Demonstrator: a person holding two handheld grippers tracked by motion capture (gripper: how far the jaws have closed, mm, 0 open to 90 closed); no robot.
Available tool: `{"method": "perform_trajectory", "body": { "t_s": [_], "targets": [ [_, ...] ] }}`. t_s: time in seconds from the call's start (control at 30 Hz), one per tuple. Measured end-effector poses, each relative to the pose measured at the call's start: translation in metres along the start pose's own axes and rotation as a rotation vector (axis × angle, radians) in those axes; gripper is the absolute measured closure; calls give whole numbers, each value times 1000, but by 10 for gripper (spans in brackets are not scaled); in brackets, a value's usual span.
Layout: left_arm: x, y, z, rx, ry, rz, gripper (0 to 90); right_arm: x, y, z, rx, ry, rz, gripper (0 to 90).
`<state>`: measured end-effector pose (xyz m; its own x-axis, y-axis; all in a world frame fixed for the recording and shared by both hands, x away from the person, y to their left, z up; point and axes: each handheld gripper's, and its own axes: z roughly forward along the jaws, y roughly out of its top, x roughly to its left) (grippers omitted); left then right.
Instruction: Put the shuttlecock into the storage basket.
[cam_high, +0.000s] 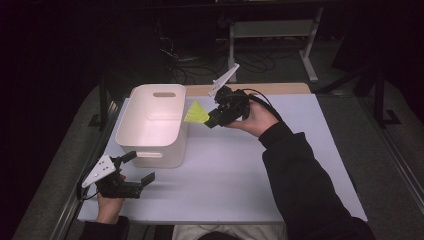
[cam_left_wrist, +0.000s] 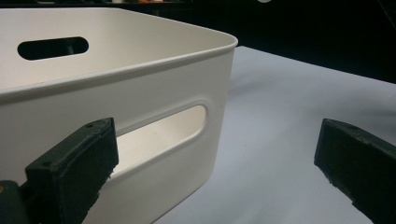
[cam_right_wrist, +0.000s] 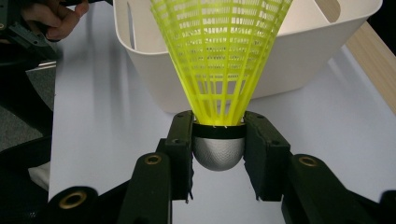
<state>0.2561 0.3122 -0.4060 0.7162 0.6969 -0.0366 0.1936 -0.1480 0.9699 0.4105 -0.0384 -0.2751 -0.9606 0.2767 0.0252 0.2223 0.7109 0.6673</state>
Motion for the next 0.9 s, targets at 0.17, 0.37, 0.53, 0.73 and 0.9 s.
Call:
{"method": "perform_trajectory", "body": {
  "t_s": [0.17, 0.37, 0.53, 0.73, 0.9],
  "targets": [
    [0, 0, 0, 0, 0, 0, 0, 0, 5, 3, -8, 14, -7, 631],
    [0, 0, 0, -1, -1, -1, 0, -2, 11, 7, -13, 19, -5, 631],
    [0, 0, 0, -1, -1, 1, 0, -2, 18, 11, -14, 26, -14, 631],
    [0, 0, 0, 0, 0, 0, 0, -1, 25, 14, -21, 36, -28, 631],
    [0, 0, 0, 1, -1, 0, 0, 0, 30, 16, -26, 42, -34, 631]
  ]
}}
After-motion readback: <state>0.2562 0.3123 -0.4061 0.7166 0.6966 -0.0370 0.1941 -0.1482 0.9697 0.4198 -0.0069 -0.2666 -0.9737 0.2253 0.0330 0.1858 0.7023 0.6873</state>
